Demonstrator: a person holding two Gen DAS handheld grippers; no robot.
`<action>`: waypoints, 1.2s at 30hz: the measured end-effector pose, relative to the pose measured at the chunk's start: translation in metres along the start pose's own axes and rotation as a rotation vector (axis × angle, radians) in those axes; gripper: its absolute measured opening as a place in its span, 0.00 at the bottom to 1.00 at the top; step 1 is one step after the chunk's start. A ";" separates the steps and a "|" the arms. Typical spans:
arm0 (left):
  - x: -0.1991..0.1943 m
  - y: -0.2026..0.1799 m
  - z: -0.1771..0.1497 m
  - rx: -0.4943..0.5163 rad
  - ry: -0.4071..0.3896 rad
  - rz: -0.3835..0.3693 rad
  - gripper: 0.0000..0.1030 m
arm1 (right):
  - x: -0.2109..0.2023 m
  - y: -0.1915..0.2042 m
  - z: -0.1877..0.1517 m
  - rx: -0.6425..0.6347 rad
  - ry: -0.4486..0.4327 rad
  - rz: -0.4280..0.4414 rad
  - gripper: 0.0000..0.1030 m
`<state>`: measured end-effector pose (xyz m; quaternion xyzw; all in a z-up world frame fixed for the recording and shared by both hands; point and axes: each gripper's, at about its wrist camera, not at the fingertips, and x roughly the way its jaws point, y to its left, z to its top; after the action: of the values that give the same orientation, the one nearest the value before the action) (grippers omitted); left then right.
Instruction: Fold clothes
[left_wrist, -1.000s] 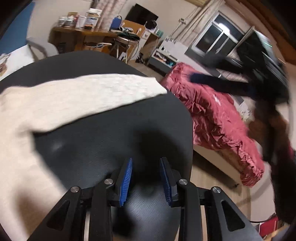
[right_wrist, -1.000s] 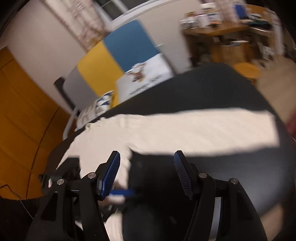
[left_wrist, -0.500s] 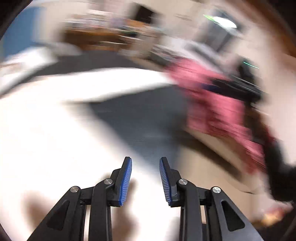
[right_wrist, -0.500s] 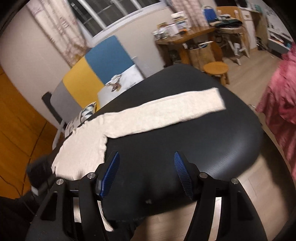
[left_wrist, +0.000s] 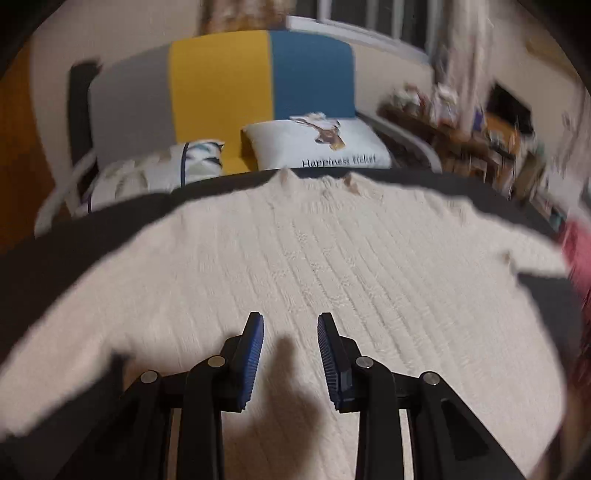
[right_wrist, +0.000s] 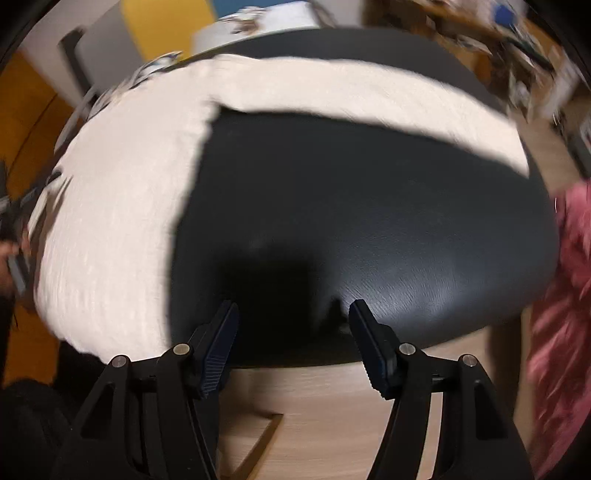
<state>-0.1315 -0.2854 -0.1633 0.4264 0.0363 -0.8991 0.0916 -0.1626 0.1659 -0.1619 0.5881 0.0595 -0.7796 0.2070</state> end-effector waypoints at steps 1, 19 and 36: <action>0.008 -0.014 -0.003 0.042 0.030 0.003 0.27 | -0.002 0.018 0.012 -0.038 -0.023 0.006 0.64; 0.018 0.000 0.002 -0.066 0.016 -0.171 0.25 | 0.084 0.110 0.138 -0.170 -0.075 0.157 0.55; 0.085 -0.101 0.113 0.125 -0.025 -0.388 0.26 | 0.114 0.014 0.256 0.012 -0.199 0.128 0.45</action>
<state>-0.2902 -0.2136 -0.1588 0.4050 0.0606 -0.9057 -0.1096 -0.4108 0.0381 -0.1900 0.5116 -0.0037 -0.8196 0.2578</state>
